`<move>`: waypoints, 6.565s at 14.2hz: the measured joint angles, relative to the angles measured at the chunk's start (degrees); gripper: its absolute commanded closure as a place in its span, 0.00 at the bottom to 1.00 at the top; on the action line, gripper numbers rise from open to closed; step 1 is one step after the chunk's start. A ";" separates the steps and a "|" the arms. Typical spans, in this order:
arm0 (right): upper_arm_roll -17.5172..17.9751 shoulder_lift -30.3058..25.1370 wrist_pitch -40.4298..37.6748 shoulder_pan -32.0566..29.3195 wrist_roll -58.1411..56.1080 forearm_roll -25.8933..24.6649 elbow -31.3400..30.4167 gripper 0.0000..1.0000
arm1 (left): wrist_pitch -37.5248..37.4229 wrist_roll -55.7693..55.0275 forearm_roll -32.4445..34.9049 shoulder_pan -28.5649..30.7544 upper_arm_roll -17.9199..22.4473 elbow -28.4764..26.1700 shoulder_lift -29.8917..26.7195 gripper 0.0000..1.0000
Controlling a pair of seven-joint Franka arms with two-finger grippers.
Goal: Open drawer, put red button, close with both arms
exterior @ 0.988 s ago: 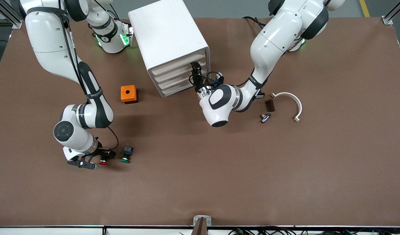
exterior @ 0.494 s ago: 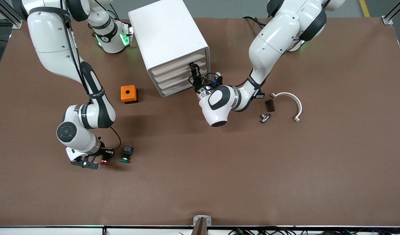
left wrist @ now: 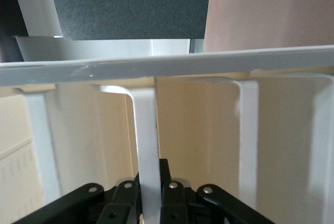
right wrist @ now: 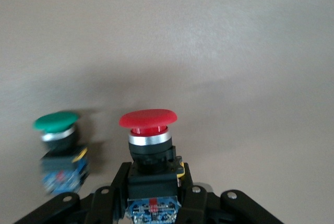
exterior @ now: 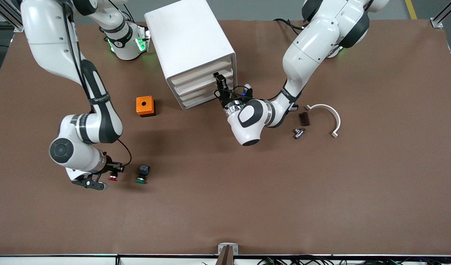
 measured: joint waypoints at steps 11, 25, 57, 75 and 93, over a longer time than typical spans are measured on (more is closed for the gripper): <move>1.02 -16.86 -15.46 19.96 47.93 0.79 -1.96 1.00 | 0.35 -0.91 -0.19 9.76 0.23 0.71 0.04 0.89; 0.98 -13.16 -3.84 41.47 85.55 0.77 -3.90 1.00 | 1.78 16.85 -0.62 12.61 0.24 2.44 0.02 0.00; -1.60 -23.32 -32.15 14.22 19.01 0.33 4.28 0.00 | 33.51 66.19 55.69 -3.49 6.00 10.74 -9.80 0.00; -1.40 -29.83 -47.58 -6.99 -25.70 -5.75 11.64 0.00 | 33.53 58.98 48.73 -11.04 -2.98 2.88 -10.88 0.00; -1.32 -35.71 -44.67 -8.75 -22.29 -3.23 8.84 0.00 | 33.60 58.22 29.33 -10.36 -3.05 -1.56 -10.91 0.00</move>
